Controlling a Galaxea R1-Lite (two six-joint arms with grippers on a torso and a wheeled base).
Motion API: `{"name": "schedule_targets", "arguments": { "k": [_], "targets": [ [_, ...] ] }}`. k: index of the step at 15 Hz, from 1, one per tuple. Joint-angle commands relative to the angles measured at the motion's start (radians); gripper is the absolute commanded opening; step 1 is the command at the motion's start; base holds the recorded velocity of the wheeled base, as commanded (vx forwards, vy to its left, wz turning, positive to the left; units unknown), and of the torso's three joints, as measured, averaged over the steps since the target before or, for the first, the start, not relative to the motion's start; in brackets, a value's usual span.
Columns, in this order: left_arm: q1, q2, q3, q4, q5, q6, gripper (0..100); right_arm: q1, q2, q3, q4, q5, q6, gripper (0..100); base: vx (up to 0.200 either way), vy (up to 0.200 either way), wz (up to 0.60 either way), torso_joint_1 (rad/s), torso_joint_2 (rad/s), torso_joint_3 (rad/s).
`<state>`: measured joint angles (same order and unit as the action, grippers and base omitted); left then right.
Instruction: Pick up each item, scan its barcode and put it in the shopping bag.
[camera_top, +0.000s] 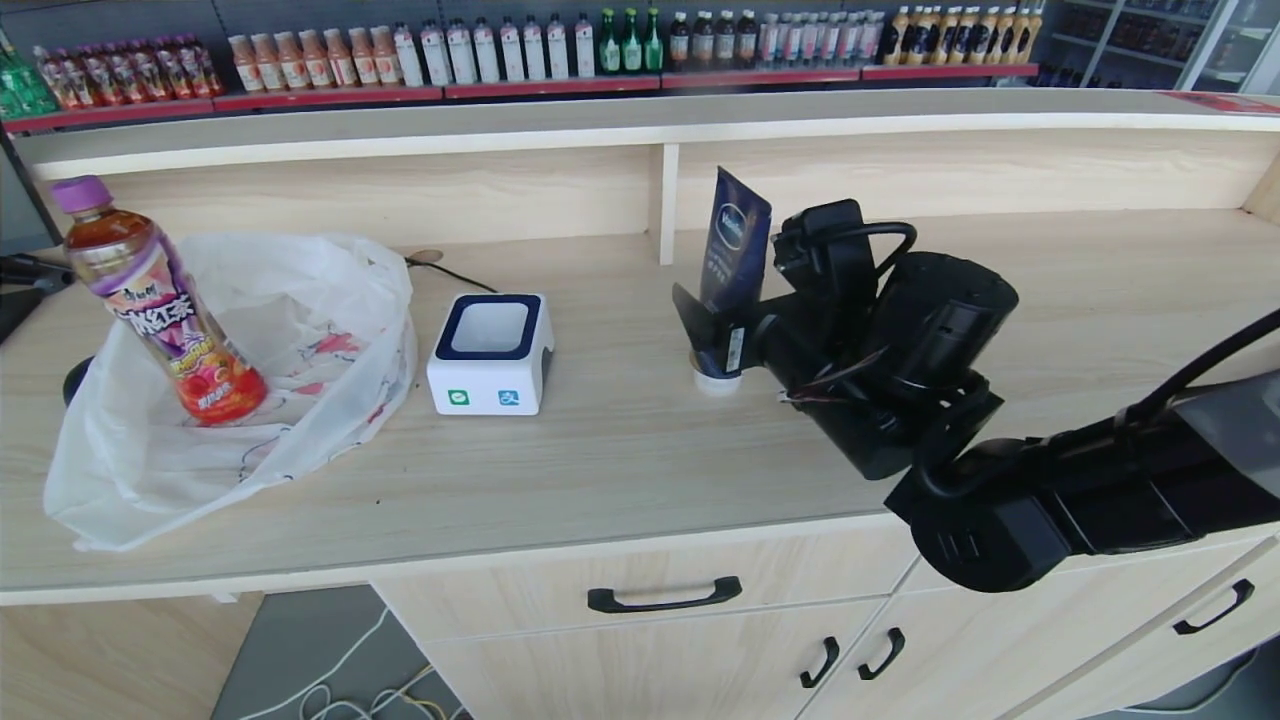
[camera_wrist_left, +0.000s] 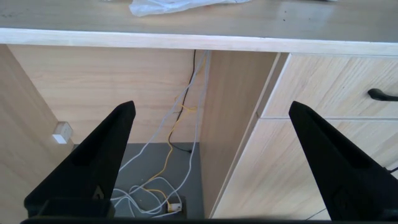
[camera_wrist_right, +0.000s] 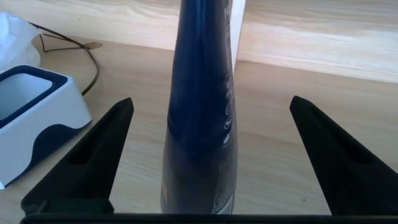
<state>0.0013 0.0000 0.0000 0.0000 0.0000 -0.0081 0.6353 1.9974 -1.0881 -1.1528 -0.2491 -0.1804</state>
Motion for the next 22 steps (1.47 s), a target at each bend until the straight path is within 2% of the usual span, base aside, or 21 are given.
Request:
{"name": "schedule_targets", "arguments": {
  "k": [1, 4, 14, 21, 22],
  "targets": [
    [0.0, 0.0, 0.0, 0.0, 0.0, 0.0, 100, 0.0, 0.006, -0.027, 0.028, 0.001, 0.001, 100, 0.0, 0.0, 0.0, 0.0, 0.0, 0.0],
    [0.0, 0.0, 0.0, 0.0, 0.0, 0.0, 100, 0.0, 0.009, -0.027, 0.065, 0.001, -0.001, 100, 0.0, 0.0, 0.0, 0.0, 0.0, 0.0],
    [0.0, 0.0, 0.0, 0.0, 0.0, 0.0, 100, -0.017, 0.066, -0.098, 0.076, 0.002, 0.001, 100, 0.0, 0.0, 0.0, 0.0, 0.0, 0.0],
    [0.0, 0.0, 0.0, 0.0, 0.002, -0.001, 100, -0.017, 0.073, -0.099, 0.081, 0.004, 0.001, 100, 0.0, 0.0, 0.0, 0.0, 0.0, 0.0],
    [0.0, 0.0, 0.0, 0.0, 0.002, 0.0, 100, -0.019, 0.073, -0.101, 0.081, 0.004, 0.001, 0, 0.0, 0.0, 0.0, 0.0, 0.0, 0.0]
  ]
}}
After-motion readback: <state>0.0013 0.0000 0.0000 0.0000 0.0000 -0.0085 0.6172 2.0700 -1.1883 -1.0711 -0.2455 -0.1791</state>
